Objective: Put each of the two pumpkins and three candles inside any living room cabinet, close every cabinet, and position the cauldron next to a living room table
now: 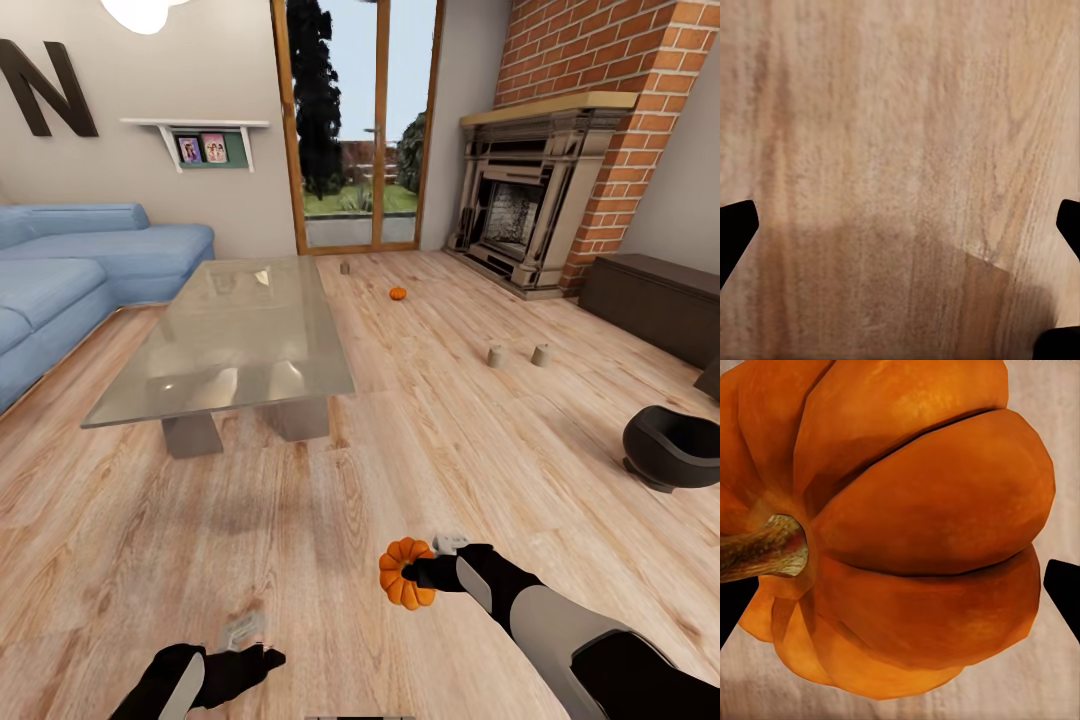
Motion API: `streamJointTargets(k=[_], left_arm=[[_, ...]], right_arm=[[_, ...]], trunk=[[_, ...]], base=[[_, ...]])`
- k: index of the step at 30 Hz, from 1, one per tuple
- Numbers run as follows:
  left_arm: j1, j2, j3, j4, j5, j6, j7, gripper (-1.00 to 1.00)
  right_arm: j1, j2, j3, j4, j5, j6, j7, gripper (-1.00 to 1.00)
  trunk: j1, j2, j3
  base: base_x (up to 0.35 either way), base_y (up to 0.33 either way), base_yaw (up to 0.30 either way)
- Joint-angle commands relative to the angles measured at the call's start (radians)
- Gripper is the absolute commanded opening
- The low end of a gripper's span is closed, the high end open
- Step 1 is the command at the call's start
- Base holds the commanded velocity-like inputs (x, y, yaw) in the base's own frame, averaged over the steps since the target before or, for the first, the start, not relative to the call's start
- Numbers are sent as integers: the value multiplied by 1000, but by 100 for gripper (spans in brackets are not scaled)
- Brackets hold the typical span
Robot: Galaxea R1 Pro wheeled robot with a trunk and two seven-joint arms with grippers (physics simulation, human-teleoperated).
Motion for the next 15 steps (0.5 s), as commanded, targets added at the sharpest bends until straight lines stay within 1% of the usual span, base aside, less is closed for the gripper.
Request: streamJointTargets(k=[1,2,10,12,15], left_arm=[[0,0,3,6,0,5,-3,100],[0,0,2,20,0,4,-4,100],[0,0,0,94,0,-2,-3,100],[0,0,1,105,-1,-13,-2,100],[0,2,2,114,-1,-47,-2,100]], right_arm=[[-1,0,5,-1,-5,4,0,-100],[0,0,5,-1,-5,4,0,-100],[-1,0,5,-1,-5,5,3,-100],[-1,0,5,-1,-5,6,3,-100],[-1,0,5,-1,-5,15,3,-100]], trunk=[[0,0,-1],[0,0,-1],[-4,2,30],[-5,2,38],[-6,3,47]], base=[[0,0,0],[0,0,0],[0,0,0],[0,0,0],[0,0,0]])
